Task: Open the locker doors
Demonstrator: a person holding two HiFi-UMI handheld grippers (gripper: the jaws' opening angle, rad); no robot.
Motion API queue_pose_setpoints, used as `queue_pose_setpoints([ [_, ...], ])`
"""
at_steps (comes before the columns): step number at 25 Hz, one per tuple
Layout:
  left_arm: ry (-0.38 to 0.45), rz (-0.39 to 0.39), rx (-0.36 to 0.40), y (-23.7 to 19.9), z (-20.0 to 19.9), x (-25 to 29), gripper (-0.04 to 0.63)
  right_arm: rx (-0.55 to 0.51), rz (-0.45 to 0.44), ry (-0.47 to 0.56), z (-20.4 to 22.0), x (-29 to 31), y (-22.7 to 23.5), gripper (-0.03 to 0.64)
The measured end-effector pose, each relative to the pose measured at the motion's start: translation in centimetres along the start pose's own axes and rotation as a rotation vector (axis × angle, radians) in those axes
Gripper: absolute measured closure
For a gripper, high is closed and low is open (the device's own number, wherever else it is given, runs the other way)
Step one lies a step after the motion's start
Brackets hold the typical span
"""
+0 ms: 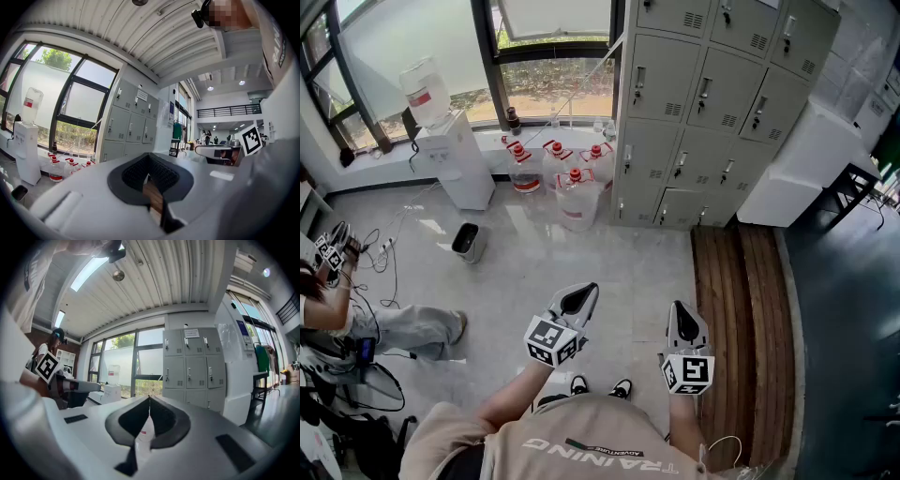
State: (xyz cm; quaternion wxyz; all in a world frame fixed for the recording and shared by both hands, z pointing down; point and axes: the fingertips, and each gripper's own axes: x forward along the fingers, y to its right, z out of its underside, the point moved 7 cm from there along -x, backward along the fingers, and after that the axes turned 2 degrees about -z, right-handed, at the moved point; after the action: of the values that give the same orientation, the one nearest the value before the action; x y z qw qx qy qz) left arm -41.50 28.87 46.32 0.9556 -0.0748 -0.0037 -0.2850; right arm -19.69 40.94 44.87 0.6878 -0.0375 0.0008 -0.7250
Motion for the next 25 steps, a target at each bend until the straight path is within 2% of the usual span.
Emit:
queue_pose_setpoints([
  [13, -0.032, 0.033, -0.029, -0.7, 0.3, -0.7, 0.589, 0.022, -0.005, 0.01, -0.4, 0.9, -1.7, 0.605],
  [16, -0.044, 0.05, -0.04, -1.2, 0.7, -0.9, 0.589, 0.014, -0.003, -0.014, 0.0, 1.0, -2.4, 0.604],
  [25, -0.059, 0.061, -0.036, -4.8, 2.4, 1.9, 0.589, 0.055, -0.014, -0.06, 1.3, 3.5, -3.0, 0.604],
])
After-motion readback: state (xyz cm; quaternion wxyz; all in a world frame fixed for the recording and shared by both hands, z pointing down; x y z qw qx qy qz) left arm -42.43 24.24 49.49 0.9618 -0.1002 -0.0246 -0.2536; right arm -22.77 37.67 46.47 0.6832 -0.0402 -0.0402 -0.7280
